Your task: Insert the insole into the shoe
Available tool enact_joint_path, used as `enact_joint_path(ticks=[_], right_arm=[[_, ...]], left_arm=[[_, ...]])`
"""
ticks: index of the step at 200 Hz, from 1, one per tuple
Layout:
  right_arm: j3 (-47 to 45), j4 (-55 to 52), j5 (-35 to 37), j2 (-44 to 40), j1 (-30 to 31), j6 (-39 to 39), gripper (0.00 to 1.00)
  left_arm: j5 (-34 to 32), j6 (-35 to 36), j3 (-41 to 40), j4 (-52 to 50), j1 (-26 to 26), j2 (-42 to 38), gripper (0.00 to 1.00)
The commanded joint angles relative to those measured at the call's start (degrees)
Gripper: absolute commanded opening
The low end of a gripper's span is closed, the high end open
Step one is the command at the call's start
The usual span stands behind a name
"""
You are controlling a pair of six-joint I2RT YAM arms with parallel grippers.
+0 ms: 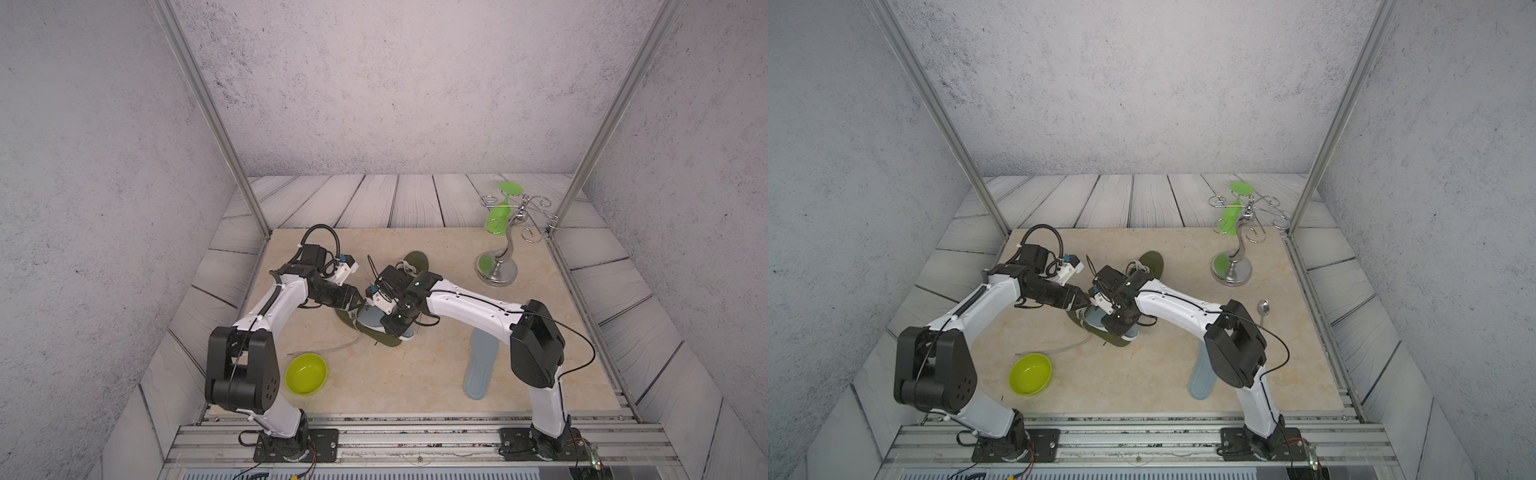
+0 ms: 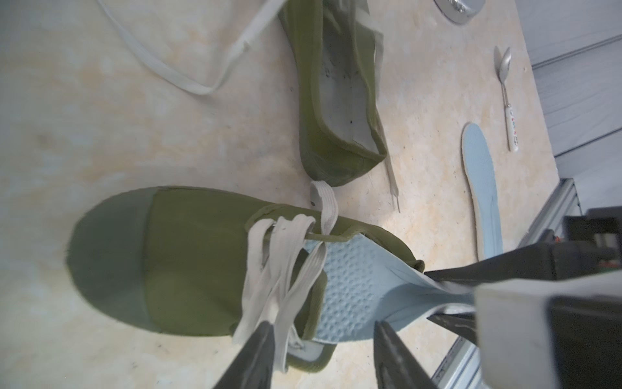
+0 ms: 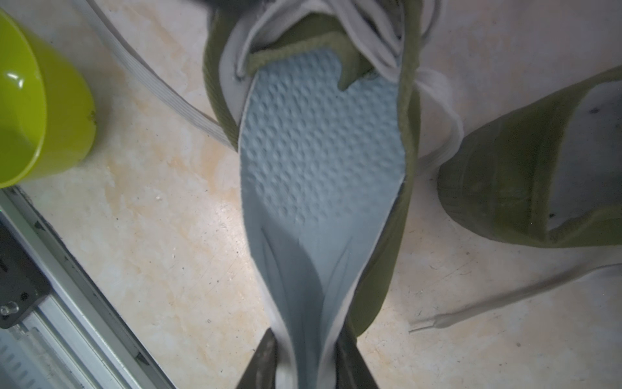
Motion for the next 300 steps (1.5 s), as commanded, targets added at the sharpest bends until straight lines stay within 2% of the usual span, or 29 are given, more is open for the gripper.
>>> enact_joint_path(ticks=[1,23,49,78,113,163,239,300], right_arm=[[-0.1,0.7,-1.2,1.0,0.1,1.9,0.29],[1.0,0.1,-1.6,1.8,0.0,2.5,0.29],[2.4,-0.9,-1.4,2.4,0.1,2.7,0.29],[2.6,-1.1,-0.9,2.4,0.0,3.3,0.29],[2.2,-0.2,-1.3,2.4,0.1,4.1,0.29],[3.1,-0.7,-1.3,2.8,0.1,3.4,0.29],[3.1,-1.0,-1.3,2.7,0.0,3.1,0.29],[3.0,-1.1,-1.3,2.6,0.0,3.1,0.29]], left_arm=[[-7.3,-5.7,-1.8,3.1,0.2,-4.2,0.51],[-12.4,-12.9,-3.4,1.5,0.2,-7.1,0.50],[-13.9,-22.3,-7.5,1.9,-0.9,-10.8,0.46],[-19.8,-31.7,-14.5,7.0,-2.9,-17.3,0.46],[-20.4,-41.5,-20.7,12.8,-5.3,-22.0,0.46],[-19.3,-46.9,-23.3,18.5,-9.5,-19.1,0.44],[-20.5,-49.6,-26.2,23.4,-10.7,-15.6,0.37],[-19.8,-49.7,-25.8,26.0,-10.7,-12.7,0.14]])
